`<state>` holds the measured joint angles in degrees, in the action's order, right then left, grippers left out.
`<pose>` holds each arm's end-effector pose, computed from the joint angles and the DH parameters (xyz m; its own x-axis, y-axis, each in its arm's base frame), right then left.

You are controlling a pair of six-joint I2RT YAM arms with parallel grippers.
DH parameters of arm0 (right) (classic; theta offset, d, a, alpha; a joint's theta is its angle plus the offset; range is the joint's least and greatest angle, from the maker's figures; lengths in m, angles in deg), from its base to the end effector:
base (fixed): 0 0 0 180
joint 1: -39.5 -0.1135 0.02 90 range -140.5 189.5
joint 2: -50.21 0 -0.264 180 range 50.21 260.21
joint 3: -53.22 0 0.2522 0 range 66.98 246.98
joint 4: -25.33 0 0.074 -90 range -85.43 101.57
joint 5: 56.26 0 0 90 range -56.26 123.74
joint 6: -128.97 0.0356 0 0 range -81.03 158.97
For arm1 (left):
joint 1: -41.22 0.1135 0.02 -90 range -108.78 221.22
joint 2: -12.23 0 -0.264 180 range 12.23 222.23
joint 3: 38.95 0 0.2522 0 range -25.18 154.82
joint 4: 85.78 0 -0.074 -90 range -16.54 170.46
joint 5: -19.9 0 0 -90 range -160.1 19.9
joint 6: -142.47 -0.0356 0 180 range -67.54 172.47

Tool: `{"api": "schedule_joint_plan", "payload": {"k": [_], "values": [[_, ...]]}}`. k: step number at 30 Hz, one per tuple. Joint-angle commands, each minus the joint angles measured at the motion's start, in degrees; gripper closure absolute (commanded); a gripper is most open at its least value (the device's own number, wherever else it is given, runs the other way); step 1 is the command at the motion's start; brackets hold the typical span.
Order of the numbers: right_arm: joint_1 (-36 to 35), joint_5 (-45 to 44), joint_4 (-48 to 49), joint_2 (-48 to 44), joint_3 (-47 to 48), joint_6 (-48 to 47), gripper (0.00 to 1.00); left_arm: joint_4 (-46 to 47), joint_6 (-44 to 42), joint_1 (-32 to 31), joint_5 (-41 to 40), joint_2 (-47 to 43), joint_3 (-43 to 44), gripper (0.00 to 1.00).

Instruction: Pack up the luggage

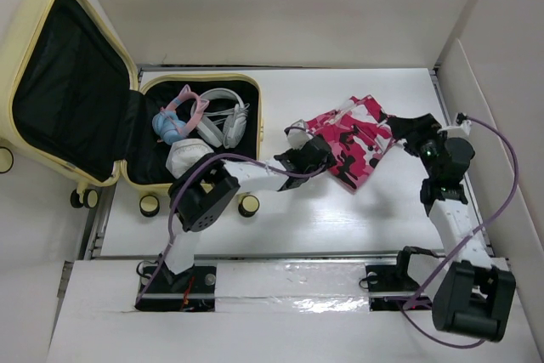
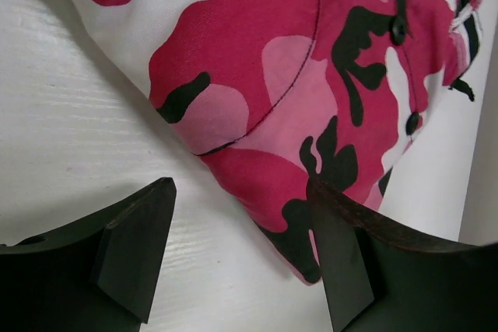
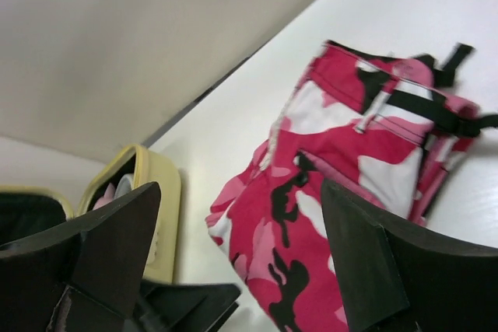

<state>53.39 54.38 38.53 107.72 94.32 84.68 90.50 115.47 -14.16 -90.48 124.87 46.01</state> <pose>0.2236 -0.0424 0.2589 -0.1217 0.7201 -0.6831 -0.0428 0.6837 0.7285 0.2583 -0.3523 0.1841 -0.6713 -0.4978 -0.5492 0.0098 0.7349 -0.6781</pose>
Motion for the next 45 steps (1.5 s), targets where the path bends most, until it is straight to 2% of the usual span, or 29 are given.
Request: {"api": "schedule_joint_plan", "payload": {"k": [1,12,16,17,19,20,22,23,24,29,33,39,40,41,45], "values": [[-4.2,-1.3,-10.5,-5.7,5.1,-7.9,0.11,-4.1,4.8,0.3,-1.9,2.0,4.3,0.35],[-13.0,-2.5,-16.8,-15.9,7.3,-12.9,0.12,-11.8,8.8,1.3,-1.7,13.0,14.5,0.36],[-14.6,-2.5,-17.9,-17.9,7.6,-13.4,0.13,-7.9,8.6,2.6,1.0,15.2,14.5,0.43],[-15.4,-2.5,-18.2,-18.3,7.8,-13.6,0.13,-6.5,8.3,3.1,1.4,15.3,13.9,0.55],[-16.3,-2.4,-19.1,-19.6,8.6,-14.2,0.13,-1.5,4.3,4.3,3.1,14.8,11.7,0.69],[-17.0,-2.2,-19.5,-20.1,8.9,-14.6,0.13,-2.0,4.8,4.3,3.2,14.6,11.4,0.78],[-17.7,-2.4,-20.5,-21.4,9.4,-14.9,0.13,1.4,2.9,4.9,2.7,13.1,10.6,0.91],[-17.7,-2.4,-20.5,-21.7,9.6,-15.0,0.13,2.8,-2.6,4.9,2.9,12.5,10.4,0.96],[-18.2,-2.5,-20.5,-22.2,9.6,-15.0,0.13,2.4,-3.8,4.9,2.9,11.7,11.5,0.99],[-18.2,-3.4,-19.2,-22.5,9.0,-15.9,0.13,2.2,-12.4,6.2,3.4,7.3,13.5,1.00],[-18.2,-6.7,-17.8,-21.7,7.5,-16.0,0.13,2.2,-21.3,8.4,9.5,0.1,15.6,1.00],[-19.4,-11.7,-17.0,-21.7,5.6,-17.2,0.13,-8.4,-32.6,15.3,18.4,-8.8,23.3,1.00],[-19.4,-11.8,-16.4,-21.4,4.9,-17.2,0.13,-11.8,-35.0,16.7,23.0,-9.8,24.0,1.00],[-19.4,-11.5,-16.1,-21.0,4.7,-17.3,0.13,-13.7,-36.0,18.2,24.2,-10.9,24.8,1.00],[-18.8,-10.0,-16.9,-18.4,4.7,-17.6,0.12,-20.8,-41.3,25.6,24.5,-19.1,23.9,1.00]]}}
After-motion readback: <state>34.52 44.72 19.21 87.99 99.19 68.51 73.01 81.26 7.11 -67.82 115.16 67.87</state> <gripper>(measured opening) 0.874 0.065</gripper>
